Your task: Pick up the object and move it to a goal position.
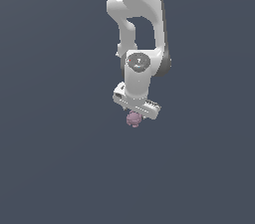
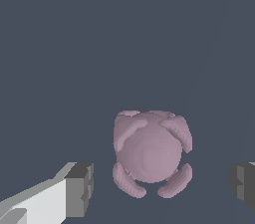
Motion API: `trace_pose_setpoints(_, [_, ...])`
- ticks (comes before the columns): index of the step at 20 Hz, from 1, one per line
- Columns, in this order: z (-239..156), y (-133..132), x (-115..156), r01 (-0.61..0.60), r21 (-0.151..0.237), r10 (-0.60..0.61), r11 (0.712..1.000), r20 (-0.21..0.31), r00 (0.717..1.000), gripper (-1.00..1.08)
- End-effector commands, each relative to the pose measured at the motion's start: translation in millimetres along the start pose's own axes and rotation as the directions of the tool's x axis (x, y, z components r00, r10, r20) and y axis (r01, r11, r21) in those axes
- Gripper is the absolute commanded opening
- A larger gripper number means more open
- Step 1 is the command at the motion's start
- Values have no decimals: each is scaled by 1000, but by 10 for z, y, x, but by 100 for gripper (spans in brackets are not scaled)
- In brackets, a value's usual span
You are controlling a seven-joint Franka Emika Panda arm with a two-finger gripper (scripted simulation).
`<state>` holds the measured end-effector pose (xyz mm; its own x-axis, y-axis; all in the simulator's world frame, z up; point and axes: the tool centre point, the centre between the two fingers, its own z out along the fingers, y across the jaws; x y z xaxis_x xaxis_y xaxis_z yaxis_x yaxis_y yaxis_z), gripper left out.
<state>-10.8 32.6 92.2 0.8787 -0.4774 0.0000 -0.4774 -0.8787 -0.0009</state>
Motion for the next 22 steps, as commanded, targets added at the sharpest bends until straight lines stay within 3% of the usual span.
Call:
trace_pose_setpoints(1, [23,-3,-11,-13,-1,13,1000,0,1000,100])
trace_pose_setpoints(21, [529,-2,-16,-16,-1,16,1000,0,1000,100])
trace_pose_setpoints(22, [529,-2,-16,-16,-1,16,1000,0,1000,-100])
